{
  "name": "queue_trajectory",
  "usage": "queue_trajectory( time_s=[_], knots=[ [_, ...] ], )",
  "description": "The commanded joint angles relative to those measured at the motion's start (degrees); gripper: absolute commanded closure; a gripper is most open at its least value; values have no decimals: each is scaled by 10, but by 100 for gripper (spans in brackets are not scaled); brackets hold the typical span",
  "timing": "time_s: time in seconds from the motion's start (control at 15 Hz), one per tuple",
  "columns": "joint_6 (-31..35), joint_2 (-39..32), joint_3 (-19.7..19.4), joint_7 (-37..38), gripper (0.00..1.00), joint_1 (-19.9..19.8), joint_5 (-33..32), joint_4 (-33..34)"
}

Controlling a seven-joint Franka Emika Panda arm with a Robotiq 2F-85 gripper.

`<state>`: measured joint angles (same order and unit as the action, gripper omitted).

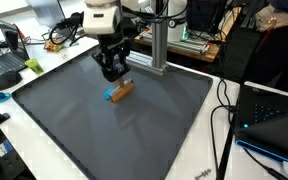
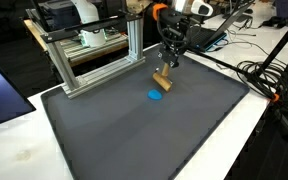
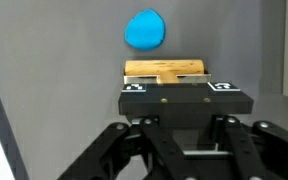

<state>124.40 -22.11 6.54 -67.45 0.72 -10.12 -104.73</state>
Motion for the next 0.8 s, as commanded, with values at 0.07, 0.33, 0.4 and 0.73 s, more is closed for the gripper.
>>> queue_trajectory(
  time_s=[0.07, 0.33, 0.4, 0.73],
  knots=[
    [-73, 95, -22, 92, 78, -9, 29, -18],
    [-138, 153, -41, 193, 78, -10, 34, -22],
    [-148, 161, -43, 222, 78, -9, 34, -21],
    [-171, 178, -55, 352, 78, -15, 46, -20]
  ],
)
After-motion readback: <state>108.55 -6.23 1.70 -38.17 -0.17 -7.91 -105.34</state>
